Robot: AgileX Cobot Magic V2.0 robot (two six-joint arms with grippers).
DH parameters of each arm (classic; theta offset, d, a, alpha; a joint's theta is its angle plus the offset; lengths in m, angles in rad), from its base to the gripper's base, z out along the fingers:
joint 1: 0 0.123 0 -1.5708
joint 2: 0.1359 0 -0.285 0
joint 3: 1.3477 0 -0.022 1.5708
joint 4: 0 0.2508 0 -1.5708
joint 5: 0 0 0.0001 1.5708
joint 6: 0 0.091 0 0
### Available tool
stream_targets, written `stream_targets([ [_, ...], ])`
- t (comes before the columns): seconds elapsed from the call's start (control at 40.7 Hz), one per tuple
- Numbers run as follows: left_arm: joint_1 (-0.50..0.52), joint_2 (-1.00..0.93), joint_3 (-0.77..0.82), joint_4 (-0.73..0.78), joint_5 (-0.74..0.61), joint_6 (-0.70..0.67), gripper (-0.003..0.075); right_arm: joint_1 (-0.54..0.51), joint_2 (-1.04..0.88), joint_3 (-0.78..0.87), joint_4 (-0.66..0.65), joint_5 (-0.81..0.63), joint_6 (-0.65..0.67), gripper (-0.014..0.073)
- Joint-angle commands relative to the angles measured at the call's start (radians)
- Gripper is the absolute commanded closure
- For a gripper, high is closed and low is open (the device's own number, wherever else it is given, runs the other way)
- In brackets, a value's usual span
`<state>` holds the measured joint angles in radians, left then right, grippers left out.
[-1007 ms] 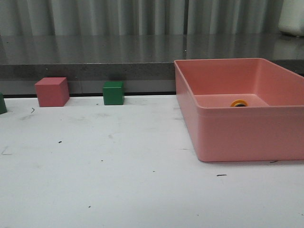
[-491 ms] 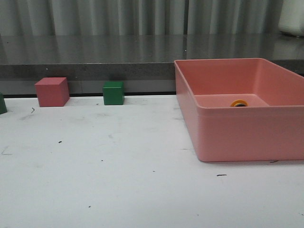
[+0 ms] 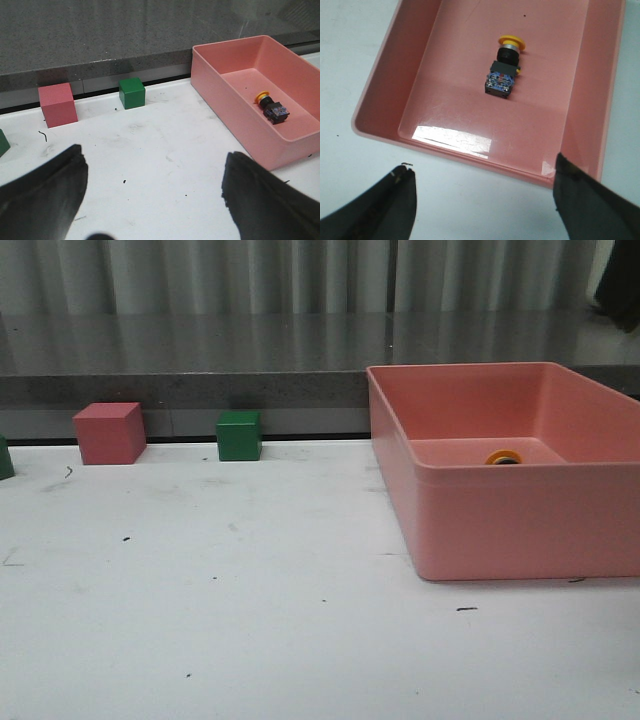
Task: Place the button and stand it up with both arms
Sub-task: 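Lower the right gripper into the pink bin and grasp the yellow button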
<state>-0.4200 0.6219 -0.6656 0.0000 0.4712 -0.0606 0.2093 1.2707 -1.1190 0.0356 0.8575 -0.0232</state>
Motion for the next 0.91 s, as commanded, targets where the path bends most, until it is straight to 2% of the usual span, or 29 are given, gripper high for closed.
stream_targets([
  [0.0, -0.008, 0.005, -0.038, -0.007, -0.074, -0.004, 0.0175, 0.004, 0.072, -0.089, 0.0, -0.021, -0.005, 0.001],
  [0.196, -0.008, 0.005, -0.038, -0.007, -0.074, -0.004, 0.0175, 0.004, 0.255, -0.188, -0.001, 0.005, 0.003, 0.001],
  [0.516, -0.008, 0.005, -0.038, -0.007, -0.074, -0.004, 0.0175, -0.032, 0.532, -0.409, -0.024, 0.073, 0.106, 0.001],
  [0.884, -0.008, 0.005, -0.038, -0.007, -0.074, -0.004, 0.0175, -0.066, 0.749, -0.596, -0.024, 0.151, 0.156, 0.001],
])
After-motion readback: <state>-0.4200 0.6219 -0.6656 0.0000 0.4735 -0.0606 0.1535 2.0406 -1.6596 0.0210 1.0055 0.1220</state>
